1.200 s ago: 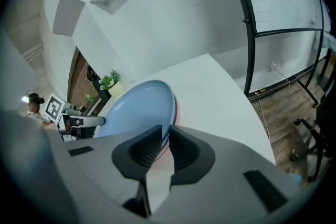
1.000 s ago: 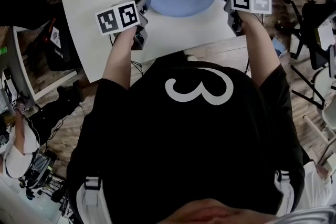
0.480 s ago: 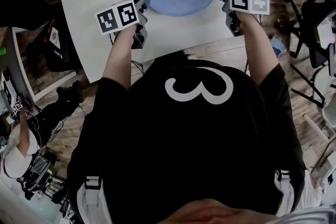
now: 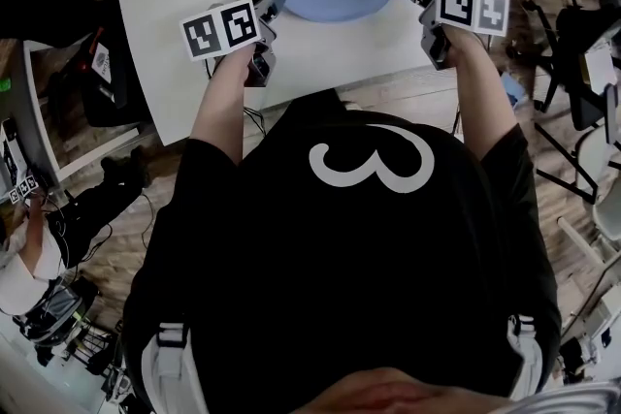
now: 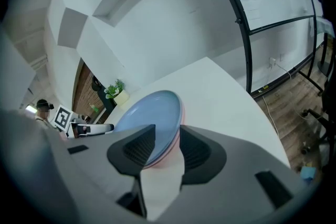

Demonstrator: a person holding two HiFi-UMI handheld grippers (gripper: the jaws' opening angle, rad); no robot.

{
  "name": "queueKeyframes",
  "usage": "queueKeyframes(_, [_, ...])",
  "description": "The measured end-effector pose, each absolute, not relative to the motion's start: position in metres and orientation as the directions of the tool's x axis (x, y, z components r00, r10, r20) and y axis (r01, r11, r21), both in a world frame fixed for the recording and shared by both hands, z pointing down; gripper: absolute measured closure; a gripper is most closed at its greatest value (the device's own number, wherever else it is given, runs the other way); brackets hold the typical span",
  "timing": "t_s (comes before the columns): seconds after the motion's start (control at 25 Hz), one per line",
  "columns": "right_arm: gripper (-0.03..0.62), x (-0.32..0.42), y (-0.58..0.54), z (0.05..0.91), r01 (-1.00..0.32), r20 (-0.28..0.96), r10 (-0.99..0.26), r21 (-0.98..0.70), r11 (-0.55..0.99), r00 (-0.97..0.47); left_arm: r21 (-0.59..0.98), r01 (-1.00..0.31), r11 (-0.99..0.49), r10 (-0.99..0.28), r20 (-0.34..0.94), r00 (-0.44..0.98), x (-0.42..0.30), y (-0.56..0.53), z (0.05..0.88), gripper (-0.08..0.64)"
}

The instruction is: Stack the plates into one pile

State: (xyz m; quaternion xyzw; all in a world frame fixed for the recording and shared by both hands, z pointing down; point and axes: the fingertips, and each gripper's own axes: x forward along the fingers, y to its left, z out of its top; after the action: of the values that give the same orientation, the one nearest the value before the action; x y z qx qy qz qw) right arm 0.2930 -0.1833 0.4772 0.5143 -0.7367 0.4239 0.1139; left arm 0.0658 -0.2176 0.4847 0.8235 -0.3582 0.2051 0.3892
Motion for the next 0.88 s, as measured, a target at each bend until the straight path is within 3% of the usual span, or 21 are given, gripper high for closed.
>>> queueKeyframes(0.24, [0.453,0.294,-0.162,0.449,-0.837,0.538,-0.702,-0.525,0.155,-0.467,0.476,-0.748,-0.462,-0.463,0.590,0.661,0.065,-0.195,0.463,0.425])
queueKeyframes(0.44, [0.453,0.274,-0.131,0.413,-0.757,0.424,-0.706,-0.607,0.243,-0.567,0.513,-0.700,-0.497,-0.492,0.499,0.714,0.072,-0.157,0.427,0.425])
queueKeyframes(0.88, [0.462,0.229,-0.062,0.361,-0.707,0.316,-0.659,-0.515,0.485,-0.682,0.476,-0.569,-0.671,-0.430,0.375,0.821,0.099,-0.072,0.362,0.443])
